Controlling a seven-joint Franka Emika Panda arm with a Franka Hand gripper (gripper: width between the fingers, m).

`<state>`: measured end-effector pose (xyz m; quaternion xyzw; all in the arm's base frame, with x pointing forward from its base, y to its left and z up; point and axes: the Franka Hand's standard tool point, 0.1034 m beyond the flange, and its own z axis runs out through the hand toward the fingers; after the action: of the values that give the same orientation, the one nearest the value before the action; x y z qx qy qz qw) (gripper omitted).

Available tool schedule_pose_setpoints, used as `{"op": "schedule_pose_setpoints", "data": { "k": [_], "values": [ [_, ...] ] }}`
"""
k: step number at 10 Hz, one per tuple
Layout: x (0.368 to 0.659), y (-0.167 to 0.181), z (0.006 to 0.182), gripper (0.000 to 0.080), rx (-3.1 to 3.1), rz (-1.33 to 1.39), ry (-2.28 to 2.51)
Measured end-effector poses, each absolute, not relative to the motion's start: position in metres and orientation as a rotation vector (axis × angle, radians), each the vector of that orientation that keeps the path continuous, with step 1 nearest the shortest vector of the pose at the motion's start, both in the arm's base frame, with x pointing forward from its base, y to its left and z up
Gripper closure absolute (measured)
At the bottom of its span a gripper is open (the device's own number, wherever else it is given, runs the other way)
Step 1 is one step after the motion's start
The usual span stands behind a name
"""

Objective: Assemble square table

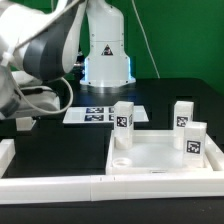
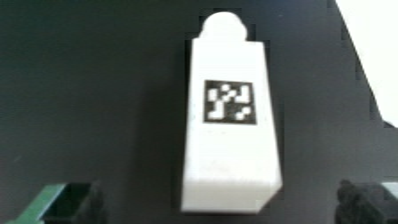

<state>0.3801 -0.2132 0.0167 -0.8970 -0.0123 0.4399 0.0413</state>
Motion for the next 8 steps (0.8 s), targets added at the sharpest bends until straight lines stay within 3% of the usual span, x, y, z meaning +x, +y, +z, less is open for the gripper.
{"op": "schedule_pose_setpoints", "data": {
  "k": [2, 3, 4, 5, 6, 7, 8],
  "values": [
    [0.357, -0.206, 0.008, 0.015, -2.714, 1.397, -0.011],
    [0.358, -0.207, 0.008, 0.015, -2.717, 1.393, -0.01],
    [0.358, -0.207, 0.008, 0.0282, -2.717, 1.392, -0.009],
    [0.358, -0.207, 0.008, 0.0282, -2.717, 1.392, -0.008],
    [0.358, -0.207, 0.008, 0.0423, -2.716, 1.392, -0.008],
    [0.358, -0.208, 0.008, 0.0511, -2.716, 1.392, -0.006],
    [0.358, -0.208, 0.008, 0.0511, -2.716, 1.392, -0.006]
  ]
}}
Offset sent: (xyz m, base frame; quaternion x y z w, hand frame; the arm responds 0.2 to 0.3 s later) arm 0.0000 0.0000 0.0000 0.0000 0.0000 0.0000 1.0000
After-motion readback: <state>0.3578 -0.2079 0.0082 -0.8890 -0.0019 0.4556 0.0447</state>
